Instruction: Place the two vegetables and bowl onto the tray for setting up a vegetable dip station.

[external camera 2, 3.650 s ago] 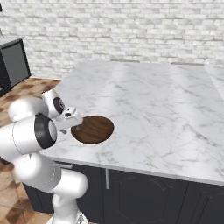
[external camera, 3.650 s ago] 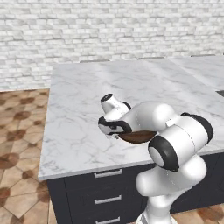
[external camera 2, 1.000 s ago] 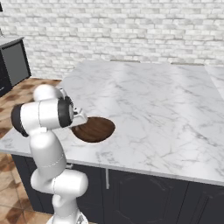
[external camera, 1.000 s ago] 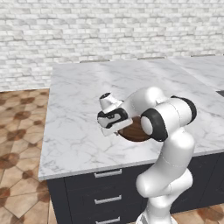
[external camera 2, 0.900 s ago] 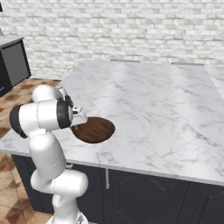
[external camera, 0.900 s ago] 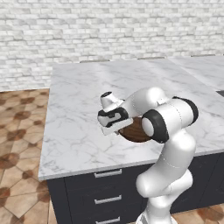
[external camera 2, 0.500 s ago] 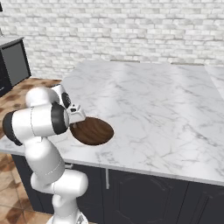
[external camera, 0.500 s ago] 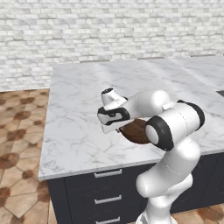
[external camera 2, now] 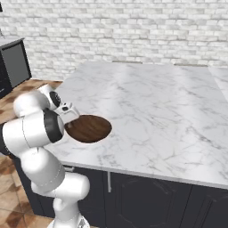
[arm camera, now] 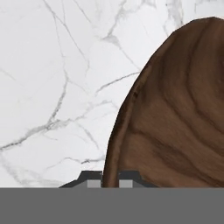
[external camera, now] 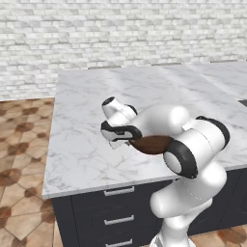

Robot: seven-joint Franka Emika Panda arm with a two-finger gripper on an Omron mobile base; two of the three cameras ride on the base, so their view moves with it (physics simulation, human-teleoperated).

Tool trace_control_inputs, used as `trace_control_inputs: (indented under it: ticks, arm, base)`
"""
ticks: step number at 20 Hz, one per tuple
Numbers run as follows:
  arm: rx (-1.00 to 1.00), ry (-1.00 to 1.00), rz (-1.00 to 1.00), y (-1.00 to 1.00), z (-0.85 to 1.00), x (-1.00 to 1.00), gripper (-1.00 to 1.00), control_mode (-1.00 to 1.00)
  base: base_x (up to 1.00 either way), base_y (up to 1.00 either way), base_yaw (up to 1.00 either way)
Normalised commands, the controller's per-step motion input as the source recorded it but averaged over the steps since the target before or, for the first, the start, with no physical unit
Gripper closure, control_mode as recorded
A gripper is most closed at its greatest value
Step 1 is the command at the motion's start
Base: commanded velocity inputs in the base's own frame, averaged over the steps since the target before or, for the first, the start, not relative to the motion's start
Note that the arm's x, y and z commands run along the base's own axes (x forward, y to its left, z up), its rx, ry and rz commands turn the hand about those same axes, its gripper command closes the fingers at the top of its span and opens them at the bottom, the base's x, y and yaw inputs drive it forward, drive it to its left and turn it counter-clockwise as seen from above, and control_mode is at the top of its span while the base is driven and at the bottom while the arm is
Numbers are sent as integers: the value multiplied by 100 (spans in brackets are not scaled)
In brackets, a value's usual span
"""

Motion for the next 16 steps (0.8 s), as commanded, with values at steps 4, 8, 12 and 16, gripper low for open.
trace_control_inputs:
  ticks: [4,8,12,16]
  arm:
    - [-13,0,9,18,26,-27,100,-100]
    - [-12,0,9,12,28,-28,100,-100]
    - [-10,0,8,10,25,-28,100,-100]
    - [-3,0,1,6,8,-20,100,-100]
  base:
    - [0,0,0]
    - [0,0,0]
    - [0,0,0]
    - [0,0,0]
